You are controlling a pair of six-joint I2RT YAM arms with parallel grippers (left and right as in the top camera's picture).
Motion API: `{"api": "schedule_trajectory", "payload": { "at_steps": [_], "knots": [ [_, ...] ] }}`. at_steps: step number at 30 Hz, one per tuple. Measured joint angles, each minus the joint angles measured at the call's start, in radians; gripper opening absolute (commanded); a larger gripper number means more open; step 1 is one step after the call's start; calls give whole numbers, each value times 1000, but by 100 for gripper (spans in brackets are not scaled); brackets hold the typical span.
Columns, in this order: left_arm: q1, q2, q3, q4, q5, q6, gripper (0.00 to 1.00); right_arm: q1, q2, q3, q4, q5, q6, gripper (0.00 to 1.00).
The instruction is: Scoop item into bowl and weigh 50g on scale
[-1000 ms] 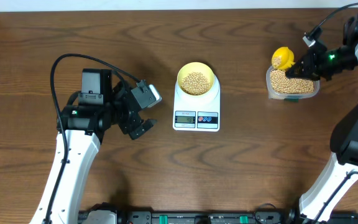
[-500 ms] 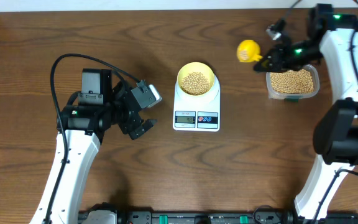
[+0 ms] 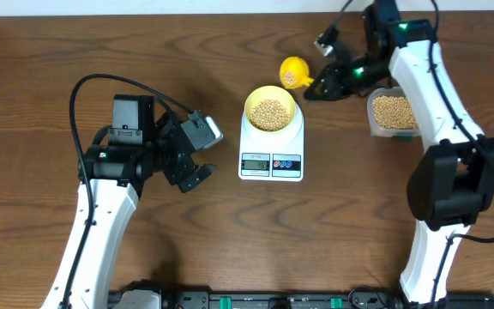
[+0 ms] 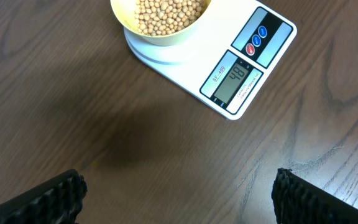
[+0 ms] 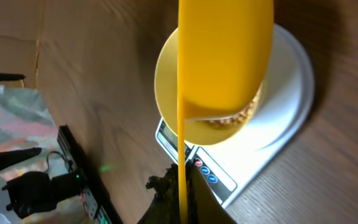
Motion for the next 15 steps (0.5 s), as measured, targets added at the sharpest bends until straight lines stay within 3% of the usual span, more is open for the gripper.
{"api": "schedule_trajectory", "payload": {
  "at_steps": [15],
  "knots": [
    [0,0,0,0,0,0,98,136,1,131,-40,264,17,1]
  ]
}}
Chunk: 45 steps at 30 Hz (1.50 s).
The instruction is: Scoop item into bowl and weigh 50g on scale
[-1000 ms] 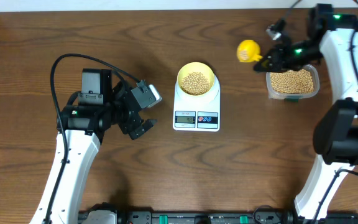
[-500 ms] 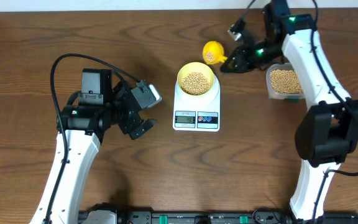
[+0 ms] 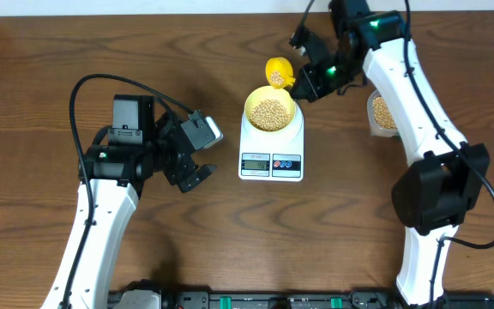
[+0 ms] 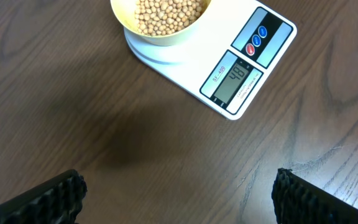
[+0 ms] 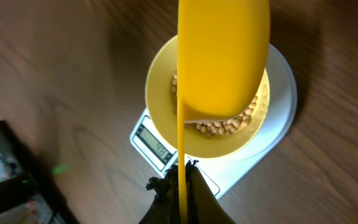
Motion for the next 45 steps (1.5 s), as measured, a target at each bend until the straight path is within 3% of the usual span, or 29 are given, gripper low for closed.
{"api": "schedule_trajectory", "payload": {
  "at_steps": [30,45],
  "knots": [
    [0,0,0,0,0,0,98,92,0,4,-3,247,-56,1],
    [0,0,0,0,0,0,98,80,0,4,0,179,-69,1]
  ]
}}
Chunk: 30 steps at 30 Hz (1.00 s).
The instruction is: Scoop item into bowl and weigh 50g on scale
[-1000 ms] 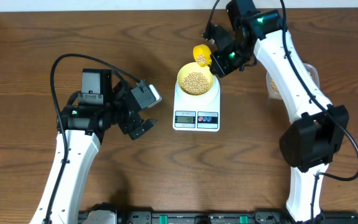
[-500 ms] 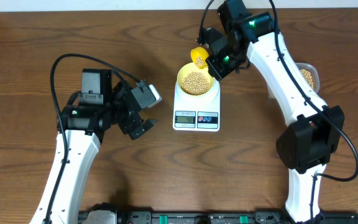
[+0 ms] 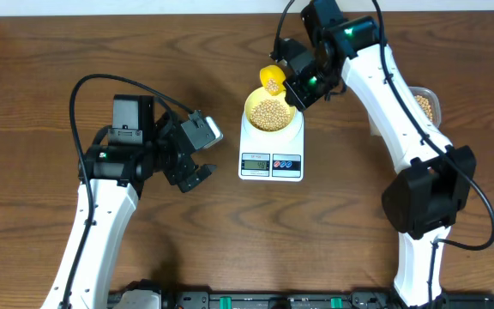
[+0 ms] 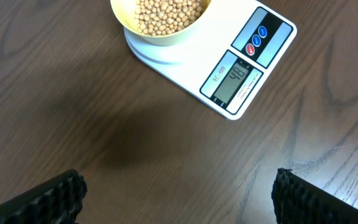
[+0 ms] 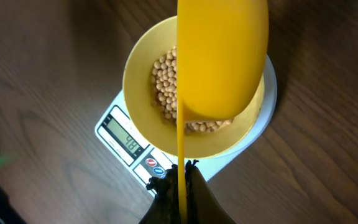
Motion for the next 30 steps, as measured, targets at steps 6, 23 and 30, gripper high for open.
{"api": "schedule_trajectory", "payload": {
  "at_steps": [6,23,30],
  "knots": [
    [0,0,0,0,0,0,98,-5,0,0,0,-16,0,1],
    [0,0,0,0,0,0,98,-8,0,0,-2,-58,0,1],
    [0,0,0,0,0,0,97,-8,0,0,-8,-62,-1,1]
  ]
}}
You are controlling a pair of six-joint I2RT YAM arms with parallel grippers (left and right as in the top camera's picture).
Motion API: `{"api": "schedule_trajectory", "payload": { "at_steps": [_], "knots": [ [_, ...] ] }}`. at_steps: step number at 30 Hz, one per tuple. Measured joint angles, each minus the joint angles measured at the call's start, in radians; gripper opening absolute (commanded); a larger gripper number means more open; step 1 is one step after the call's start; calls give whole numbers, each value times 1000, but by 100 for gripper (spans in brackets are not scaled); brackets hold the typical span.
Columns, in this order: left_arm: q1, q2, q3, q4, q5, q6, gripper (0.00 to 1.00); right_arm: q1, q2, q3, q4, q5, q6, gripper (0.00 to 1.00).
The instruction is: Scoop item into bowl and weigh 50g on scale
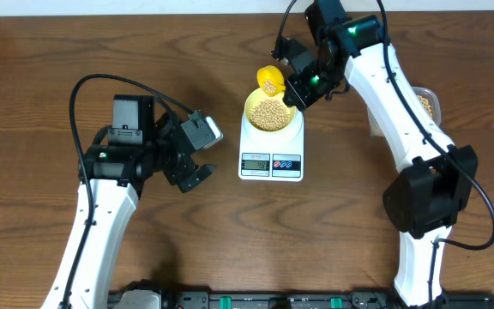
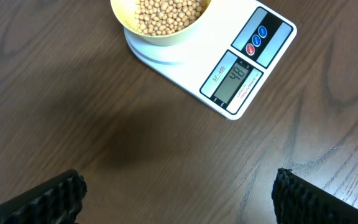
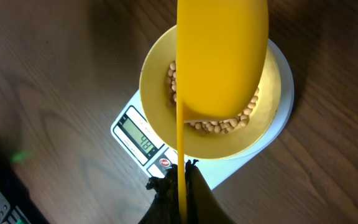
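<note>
A yellow bowl point(image 1: 271, 112) of soybeans stands on the white scale point(image 1: 271, 160), whose display point(image 2: 235, 76) reads 48. My right gripper point(image 1: 303, 88) is shut on the handle of a yellow scoop point(image 1: 269, 81) holding beans, tipped above the bowl's far rim. In the right wrist view the scoop point(image 3: 222, 56) covers most of the bowl point(image 3: 157, 106), its handle pinched in the gripper point(image 3: 182, 186). My left gripper point(image 1: 197, 174) hangs open over bare table left of the scale, its fingers point(image 2: 55, 193) far apart.
A clear container of soybeans point(image 1: 424, 105) sits at the right, partly behind the right arm. The table's far edge lies just beyond the scoop. A dark rail runs along the near edge.
The scoop has shifted slightly over the bowl's far rim, and the right wrist view now sits a little differently over the bowl. The display still reads 48. The left arm is unmoved.
The scoop with beans was held to the right of the bowl, near the container. Then it was at the bowl's far-right rim, then over the far rim, where it stays tipped. The scale has read 48 throughout, and the left gripper has stayed open.
</note>
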Motion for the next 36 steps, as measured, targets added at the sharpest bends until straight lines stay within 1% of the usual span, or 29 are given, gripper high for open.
{"api": "schedule_trajectory", "payload": {
  "at_steps": [5,11,16,21,36],
  "knots": [
    [0,0,0,0,0,0,98,8,0,0,-1,7,0,1],
    [0,0,0,0,0,0,98,37,0,0,-3,58,0,1],
    [0,0,0,0,0,0,98,43,0,0,-16,120,0,1],
    [0,0,0,0,0,0,98,43,0,0,-12,142,0,1],
    [0,0,0,0,0,0,98,27,0,0,6,56,0,1]
  ]
}}
